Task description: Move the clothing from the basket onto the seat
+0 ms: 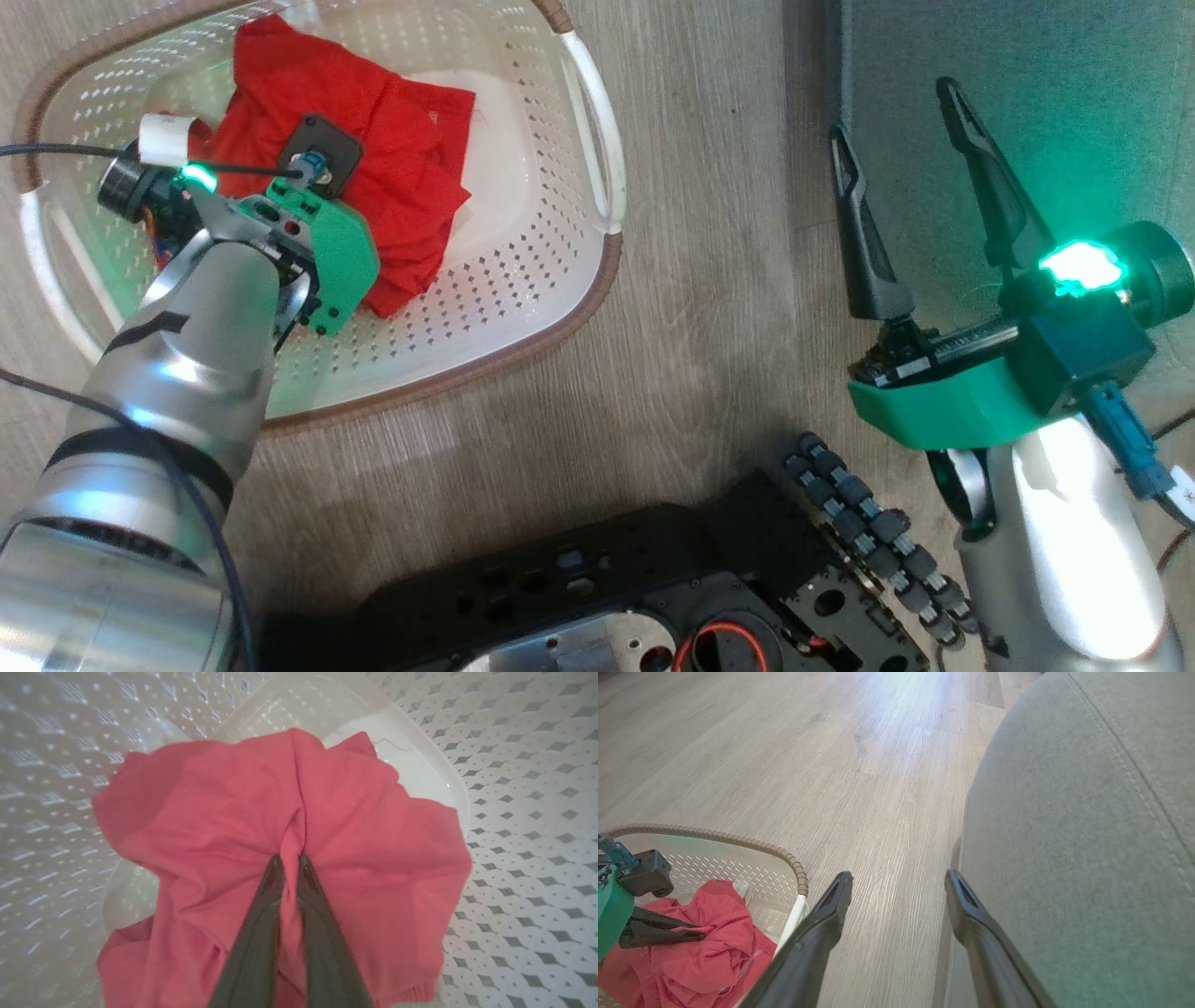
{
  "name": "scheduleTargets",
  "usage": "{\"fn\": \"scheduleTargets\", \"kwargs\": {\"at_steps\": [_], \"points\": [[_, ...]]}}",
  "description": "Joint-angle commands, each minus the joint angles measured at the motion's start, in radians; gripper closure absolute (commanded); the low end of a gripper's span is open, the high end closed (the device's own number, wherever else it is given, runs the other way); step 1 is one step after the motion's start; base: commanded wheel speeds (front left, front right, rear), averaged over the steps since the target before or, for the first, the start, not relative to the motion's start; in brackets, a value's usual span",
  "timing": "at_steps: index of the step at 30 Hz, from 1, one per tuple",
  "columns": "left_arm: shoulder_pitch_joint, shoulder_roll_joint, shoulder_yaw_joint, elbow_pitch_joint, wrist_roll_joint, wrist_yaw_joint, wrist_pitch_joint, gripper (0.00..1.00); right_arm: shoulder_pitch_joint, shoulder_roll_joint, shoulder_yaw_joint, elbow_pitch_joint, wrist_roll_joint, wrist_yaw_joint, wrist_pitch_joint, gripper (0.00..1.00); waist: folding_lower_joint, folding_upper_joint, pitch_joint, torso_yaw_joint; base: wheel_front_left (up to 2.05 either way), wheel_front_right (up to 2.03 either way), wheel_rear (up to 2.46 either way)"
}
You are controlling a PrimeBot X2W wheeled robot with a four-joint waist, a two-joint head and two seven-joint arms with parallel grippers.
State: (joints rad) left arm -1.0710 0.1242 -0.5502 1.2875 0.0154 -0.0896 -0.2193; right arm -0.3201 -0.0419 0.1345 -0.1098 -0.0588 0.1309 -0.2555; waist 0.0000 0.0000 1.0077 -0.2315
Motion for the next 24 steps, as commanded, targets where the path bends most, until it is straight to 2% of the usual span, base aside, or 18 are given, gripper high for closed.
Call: {"fn": "scheduleTargets", "kwargs": {"at_steps": [1,11,24], "points": [[0.018,0.024,0.009,0.002,-0.015,-0.004,-0.012,1.0,0.019,-0.008,0.02,-0.03,-0.001,0.0,-0.006,0.0,0.0,0.0,-0.006,0.005,0.0,0.0,0.0],[0.072,-0.012,0.012,-0.024,-0.057,-0.015,-0.041,1.0,-0.011,-0.008,-0.014,0.006,-0.043,0.0,-0.006,0.0,0.0,0.0,-0.139,0.055,0.0,0.0,0.0],[0.308,-0.023,0.11,-0.361,-0.165,-0.018,-0.042,1.0,0.004,-0.008,-0.036,0.104,-0.025,0.0,-0.006,0.0,0.0,0.0,-0.456,0.152,0.0,0.0,0.0]]}}
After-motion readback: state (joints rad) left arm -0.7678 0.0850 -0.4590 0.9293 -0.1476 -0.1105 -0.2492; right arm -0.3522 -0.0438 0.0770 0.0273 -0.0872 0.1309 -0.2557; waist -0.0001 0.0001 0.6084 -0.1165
